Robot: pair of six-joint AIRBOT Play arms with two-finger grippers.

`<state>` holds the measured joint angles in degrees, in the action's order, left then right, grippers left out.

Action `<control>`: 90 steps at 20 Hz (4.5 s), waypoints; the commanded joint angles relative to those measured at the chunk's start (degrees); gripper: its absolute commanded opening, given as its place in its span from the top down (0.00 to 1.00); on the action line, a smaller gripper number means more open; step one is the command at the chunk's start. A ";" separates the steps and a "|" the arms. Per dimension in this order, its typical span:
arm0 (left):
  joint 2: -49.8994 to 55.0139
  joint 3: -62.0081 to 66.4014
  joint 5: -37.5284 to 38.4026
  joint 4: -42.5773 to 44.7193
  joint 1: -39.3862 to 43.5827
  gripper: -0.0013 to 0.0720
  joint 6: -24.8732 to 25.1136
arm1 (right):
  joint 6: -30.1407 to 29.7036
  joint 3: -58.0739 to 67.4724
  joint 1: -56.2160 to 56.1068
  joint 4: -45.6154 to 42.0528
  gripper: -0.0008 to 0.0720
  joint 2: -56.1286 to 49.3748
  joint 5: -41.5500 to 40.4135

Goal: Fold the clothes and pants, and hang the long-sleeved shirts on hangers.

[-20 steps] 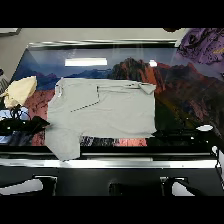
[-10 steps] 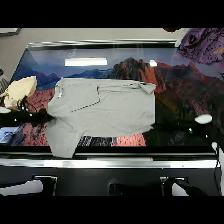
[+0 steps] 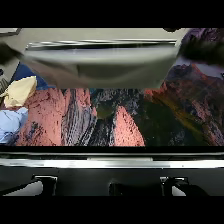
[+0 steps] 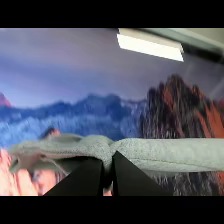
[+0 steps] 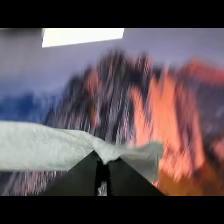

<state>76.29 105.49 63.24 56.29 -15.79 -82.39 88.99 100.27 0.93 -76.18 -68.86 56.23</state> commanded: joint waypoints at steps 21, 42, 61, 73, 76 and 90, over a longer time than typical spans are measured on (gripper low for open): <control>-3.54 -4.00 12.61 17.84 2.25 0.96 -6.97 | 10.47 10.99 -0.48 -10.49 0.94 -10.10 21.64; 32.61 2.16 12.59 20.90 8.26 0.96 -2.89 | 10.43 10.95 -0.48 -11.13 0.94 -41.33 19.12; 30.32 2.08 20.63 20.90 4.72 0.15 -5.64 | 7.15 10.95 0.66 -9.46 0.27 -41.77 28.76; -13.62 -66.99 6.97 1.49 -14.12 0.16 2.03 | -10.60 -26.88 22.80 20.13 0.28 -19.96 24.81; -15.37 -76.35 4.48 -7.91 -14.12 0.16 7.80 | -10.62 -27.80 22.80 23.34 0.28 -19.76 24.81; -9.49 -81.22 -3.58 -11.96 -2.36 0.16 9.79 | -10.60 -27.80 22.80 24.76 0.28 -19.76 24.63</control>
<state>63.81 24.56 61.87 44.51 -21.56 -72.66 78.41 72.49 23.68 -51.59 -88.66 80.82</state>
